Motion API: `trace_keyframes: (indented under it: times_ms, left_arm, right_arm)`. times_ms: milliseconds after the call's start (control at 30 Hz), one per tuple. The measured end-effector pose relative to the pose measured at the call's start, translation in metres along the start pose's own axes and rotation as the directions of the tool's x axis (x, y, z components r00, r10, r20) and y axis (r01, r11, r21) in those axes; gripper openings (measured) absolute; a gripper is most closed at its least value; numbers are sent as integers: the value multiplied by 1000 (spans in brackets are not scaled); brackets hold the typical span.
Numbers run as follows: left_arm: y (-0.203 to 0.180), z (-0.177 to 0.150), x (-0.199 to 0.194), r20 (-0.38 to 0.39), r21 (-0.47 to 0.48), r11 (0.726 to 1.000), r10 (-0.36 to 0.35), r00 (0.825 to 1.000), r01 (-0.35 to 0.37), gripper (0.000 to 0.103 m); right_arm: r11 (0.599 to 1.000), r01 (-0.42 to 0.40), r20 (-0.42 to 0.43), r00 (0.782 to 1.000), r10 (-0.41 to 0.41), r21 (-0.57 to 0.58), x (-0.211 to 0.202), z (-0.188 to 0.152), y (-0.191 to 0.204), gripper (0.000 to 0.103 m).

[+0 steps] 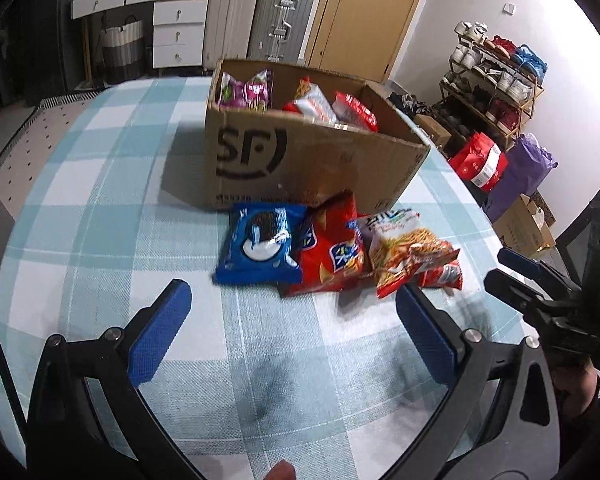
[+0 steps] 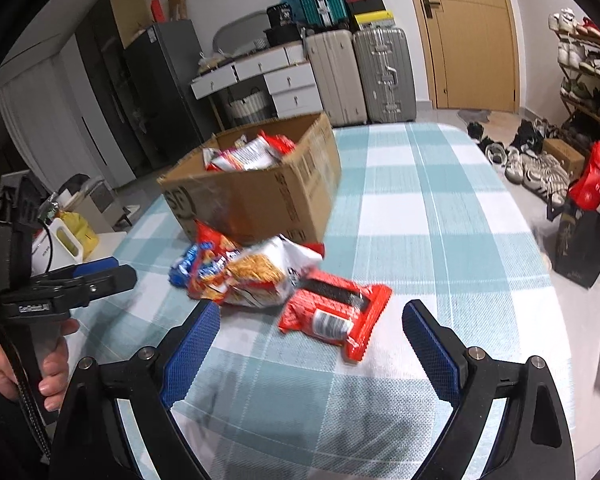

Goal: Organize snacks
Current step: 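Grasp the red noodle packet with barcode using the right tool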

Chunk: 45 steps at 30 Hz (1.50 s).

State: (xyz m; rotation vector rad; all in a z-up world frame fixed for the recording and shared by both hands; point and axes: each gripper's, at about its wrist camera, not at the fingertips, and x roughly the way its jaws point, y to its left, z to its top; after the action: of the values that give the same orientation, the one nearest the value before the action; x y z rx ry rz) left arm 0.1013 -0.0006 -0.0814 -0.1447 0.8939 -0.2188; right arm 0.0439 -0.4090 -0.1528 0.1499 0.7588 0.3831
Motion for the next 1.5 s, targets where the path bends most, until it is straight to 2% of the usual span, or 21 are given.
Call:
trace_keyframes:
  times_ms: [433, 667, 700, 833, 867, 933, 1067, 1500]
  left_arm:
    - [14, -10, 42, -76, -22, 1000, -15, 997, 13, 102]
    - [23, -7, 56, -88, -38, 999, -25, 996, 22, 102]
    - [25, -8, 58, -90, -40, 999, -25, 996, 22, 102]
    - [34, -6, 64, -96, -51, 999, -18, 995, 13, 102]
    - [35, -5, 64, -95, -54, 999, -16, 995, 11, 102]
    - [41, -4, 64, -93, -65, 998, -15, 996, 9, 102]
    - [48, 1, 67, -92, -74, 997, -6, 996, -1, 102]
    - [51, 1, 64, -87, -68, 998, 10, 996, -16, 102]
  right_arm:
    - [997, 69, -121, 990, -74, -47, 63, -4, -6, 94]
    - [988, 120, -150, 980, -134, -98, 87, -1, 1, 94]
    - [986, 124, -160, 977, -140, -108, 92, -1, 3, 92]
    - [969, 167, -157, 968, -196, -180, 101, -2, 10, 69]
    - [969, 161, -152, 970, -190, -185, 101, -2, 11, 59]
    - [971, 165, -142, 971, -190, -172, 99, -2, 8, 52]
    - [977, 150, -134, 976, -171, -151, 96, -3, 2, 48]
    - [979, 139, -120, 980, -158, -147, 84, -8, 8, 48]
